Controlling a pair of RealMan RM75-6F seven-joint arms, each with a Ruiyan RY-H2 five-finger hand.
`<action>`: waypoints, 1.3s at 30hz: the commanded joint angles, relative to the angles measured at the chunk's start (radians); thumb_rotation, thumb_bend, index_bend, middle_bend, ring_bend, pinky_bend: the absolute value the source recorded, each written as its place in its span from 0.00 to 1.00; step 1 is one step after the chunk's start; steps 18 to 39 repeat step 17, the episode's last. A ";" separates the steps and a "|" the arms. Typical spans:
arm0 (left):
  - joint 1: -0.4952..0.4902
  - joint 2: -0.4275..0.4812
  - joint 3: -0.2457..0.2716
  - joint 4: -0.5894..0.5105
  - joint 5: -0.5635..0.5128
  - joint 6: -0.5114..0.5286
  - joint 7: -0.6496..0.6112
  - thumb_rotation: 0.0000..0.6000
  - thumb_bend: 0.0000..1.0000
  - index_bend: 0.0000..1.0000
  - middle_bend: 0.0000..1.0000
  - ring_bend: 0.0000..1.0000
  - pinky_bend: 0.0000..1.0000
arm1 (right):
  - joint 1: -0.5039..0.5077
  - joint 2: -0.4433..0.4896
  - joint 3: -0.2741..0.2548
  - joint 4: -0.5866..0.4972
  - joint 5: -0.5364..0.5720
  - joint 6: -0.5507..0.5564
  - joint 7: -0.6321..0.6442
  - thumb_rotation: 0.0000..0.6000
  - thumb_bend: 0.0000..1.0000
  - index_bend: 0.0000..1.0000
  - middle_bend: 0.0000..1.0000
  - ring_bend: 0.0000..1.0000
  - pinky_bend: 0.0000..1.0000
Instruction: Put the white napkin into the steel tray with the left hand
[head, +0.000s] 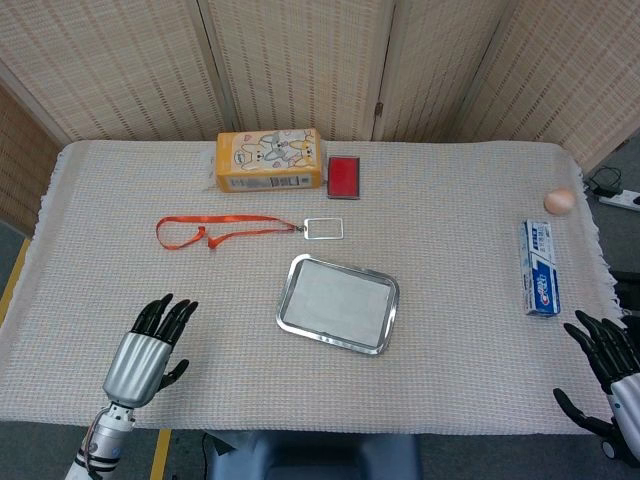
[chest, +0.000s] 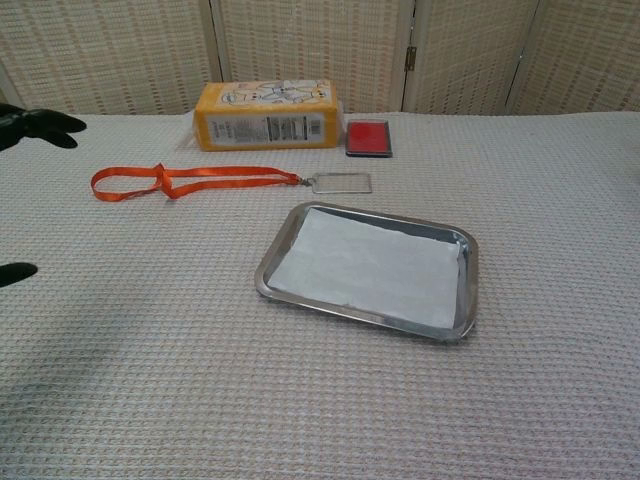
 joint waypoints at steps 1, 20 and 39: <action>0.071 0.083 0.059 -0.037 -0.040 -0.015 -0.069 1.00 0.18 0.03 0.02 0.00 0.06 | -0.005 -0.006 0.007 0.000 0.008 0.010 -0.011 1.00 0.38 0.00 0.00 0.00 0.00; 0.213 0.104 -0.019 0.149 -0.033 0.065 -0.245 1.00 0.18 0.03 0.01 0.00 0.01 | 0.017 -0.050 0.027 -0.019 0.046 -0.053 -0.120 1.00 0.38 0.00 0.00 0.00 0.00; 0.213 0.104 -0.019 0.149 -0.033 0.065 -0.245 1.00 0.18 0.03 0.01 0.00 0.01 | 0.017 -0.050 0.027 -0.019 0.046 -0.053 -0.120 1.00 0.38 0.00 0.00 0.00 0.00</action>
